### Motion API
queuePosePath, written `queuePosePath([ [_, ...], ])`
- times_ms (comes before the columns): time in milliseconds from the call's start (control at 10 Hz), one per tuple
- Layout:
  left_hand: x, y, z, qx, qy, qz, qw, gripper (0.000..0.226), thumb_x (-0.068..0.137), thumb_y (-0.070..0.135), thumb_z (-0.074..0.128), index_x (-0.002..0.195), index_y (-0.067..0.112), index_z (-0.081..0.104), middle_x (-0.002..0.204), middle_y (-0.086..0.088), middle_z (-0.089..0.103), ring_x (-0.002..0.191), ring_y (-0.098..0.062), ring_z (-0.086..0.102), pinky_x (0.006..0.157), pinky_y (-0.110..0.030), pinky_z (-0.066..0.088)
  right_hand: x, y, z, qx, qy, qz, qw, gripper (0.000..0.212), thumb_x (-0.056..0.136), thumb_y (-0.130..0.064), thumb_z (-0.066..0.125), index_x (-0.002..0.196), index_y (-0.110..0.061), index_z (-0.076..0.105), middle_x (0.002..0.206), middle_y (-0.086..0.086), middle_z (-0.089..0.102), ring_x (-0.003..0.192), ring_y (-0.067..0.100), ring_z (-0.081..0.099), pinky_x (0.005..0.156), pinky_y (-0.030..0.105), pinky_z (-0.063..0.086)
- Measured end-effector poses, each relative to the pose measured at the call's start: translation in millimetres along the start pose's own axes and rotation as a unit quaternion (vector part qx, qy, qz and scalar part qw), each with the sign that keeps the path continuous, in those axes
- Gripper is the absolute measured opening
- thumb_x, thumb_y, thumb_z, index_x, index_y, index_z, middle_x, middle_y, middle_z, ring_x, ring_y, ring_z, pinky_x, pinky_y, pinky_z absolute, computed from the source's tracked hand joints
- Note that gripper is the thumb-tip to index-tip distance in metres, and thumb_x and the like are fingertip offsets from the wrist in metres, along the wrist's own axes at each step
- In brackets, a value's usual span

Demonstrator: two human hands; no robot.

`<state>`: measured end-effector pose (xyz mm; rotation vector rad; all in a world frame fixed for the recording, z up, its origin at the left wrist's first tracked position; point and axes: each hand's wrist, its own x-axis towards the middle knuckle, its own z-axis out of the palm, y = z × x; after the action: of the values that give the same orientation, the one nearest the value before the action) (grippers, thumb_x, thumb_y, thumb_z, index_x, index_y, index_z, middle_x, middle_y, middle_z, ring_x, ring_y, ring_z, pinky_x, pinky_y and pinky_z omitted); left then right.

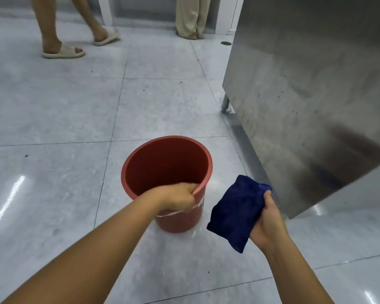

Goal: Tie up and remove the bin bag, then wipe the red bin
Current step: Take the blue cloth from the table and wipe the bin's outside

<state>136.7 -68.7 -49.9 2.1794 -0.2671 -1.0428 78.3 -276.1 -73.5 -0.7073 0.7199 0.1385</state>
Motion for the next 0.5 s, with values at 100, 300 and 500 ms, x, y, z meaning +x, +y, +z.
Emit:
queuePosePath([
  [100, -7.1, 8.9, -24.9, -0.124, 0.075, -0.013, 0.989, 0.040, 0.054, 0.006, 0.047, 0.084, 0.026, 0.063, 0.086, -0.006, 0.065, 0.078, -0.028, 0.061, 0.067, -0.034, 0.051, -4.7, 12.4, 33.9, 0.032, 0.060, 0.038, 0.997, 0.018, 0.068, -0.039, 0.060, 0.085, -0.042, 0.053, 0.101, -0.002, 0.057, 0.083, 0.026, 0.048, 0.074, 0.037, 0.039],
  [300, -1.3, 4.1, -20.6, -0.320, 0.101, -0.024, 0.942, 0.045, 0.065, -0.008, 0.040, 0.091, 0.015, 0.069, 0.086, -0.024, 0.068, 0.082, -0.041, 0.065, 0.077, -0.043, 0.054, -8.2, 50.9, 102.9, -0.486, 0.037, -0.217, 0.846, 0.063, 0.089, -0.064, 0.012, 0.107, -0.027, 0.061, 0.113, 0.002, 0.065, 0.109, 0.028, 0.057, 0.086, 0.042, 0.044],
  [500, -1.4, -8.8, -16.0, -0.332, 0.078, 0.027, 0.940, 0.042, 0.076, -0.008, 0.041, 0.100, 0.014, 0.068, 0.091, -0.011, 0.072, 0.085, -0.026, 0.064, 0.078, -0.035, 0.052, 10.2, 106.5, 100.4, -0.540, -0.007, -0.341, 0.769, 0.051, 0.092, -0.059, 0.005, 0.142, -0.053, 0.013, 0.154, -0.030, 0.010, 0.144, 0.002, -0.008, 0.113, 0.050, -0.017],
])
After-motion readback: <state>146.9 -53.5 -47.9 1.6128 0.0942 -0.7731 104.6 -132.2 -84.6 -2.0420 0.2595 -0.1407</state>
